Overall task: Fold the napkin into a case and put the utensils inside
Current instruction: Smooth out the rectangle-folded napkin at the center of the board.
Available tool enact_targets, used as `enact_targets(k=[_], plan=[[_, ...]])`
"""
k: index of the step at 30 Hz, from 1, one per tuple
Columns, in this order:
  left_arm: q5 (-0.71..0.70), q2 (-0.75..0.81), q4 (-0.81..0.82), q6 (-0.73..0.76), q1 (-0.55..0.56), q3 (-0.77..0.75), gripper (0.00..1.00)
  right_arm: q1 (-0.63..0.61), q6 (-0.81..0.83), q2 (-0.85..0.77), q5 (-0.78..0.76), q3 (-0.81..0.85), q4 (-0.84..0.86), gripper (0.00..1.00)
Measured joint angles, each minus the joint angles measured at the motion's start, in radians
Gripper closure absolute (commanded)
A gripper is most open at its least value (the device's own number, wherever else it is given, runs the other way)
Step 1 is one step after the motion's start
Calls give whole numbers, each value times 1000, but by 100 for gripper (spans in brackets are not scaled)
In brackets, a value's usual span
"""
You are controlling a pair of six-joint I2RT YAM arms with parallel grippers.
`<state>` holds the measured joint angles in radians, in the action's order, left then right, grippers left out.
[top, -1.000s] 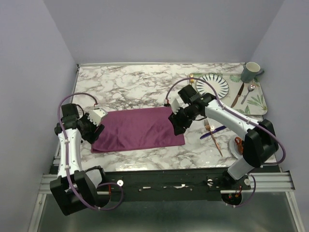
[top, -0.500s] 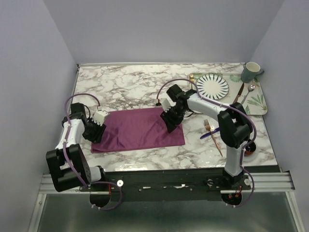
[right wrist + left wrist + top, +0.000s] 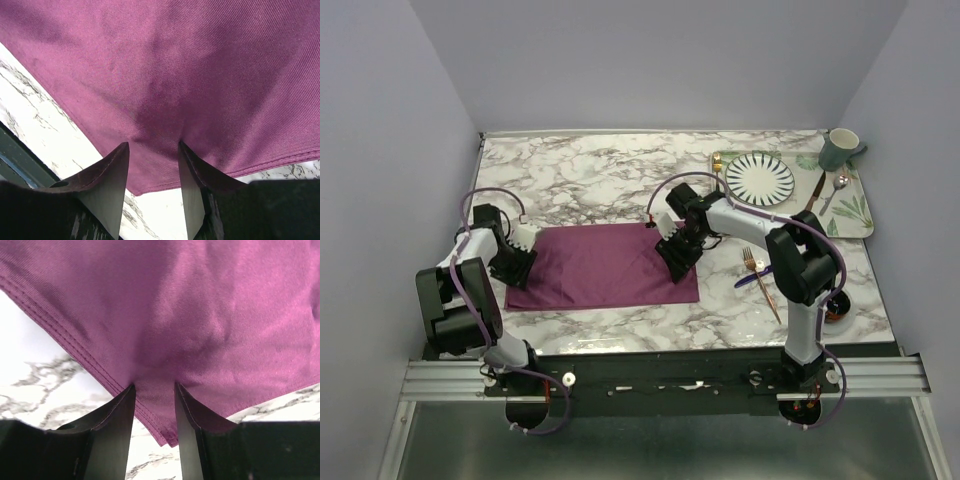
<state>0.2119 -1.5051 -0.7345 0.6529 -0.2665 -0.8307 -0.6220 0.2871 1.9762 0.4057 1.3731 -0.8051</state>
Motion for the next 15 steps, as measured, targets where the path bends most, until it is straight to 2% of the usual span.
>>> enact_targets(k=[3,8,15], plan=[[-3,-40,5,-24,3,-39,52,0,-7,0,-19,0,1,49],[-1,-93,7,-69,4,-96,46,-2,-27,0,-56,7,0,49],[71,-101,-21,-82,5,-176,44,16,-32,-2,-77,14,-2,49]])
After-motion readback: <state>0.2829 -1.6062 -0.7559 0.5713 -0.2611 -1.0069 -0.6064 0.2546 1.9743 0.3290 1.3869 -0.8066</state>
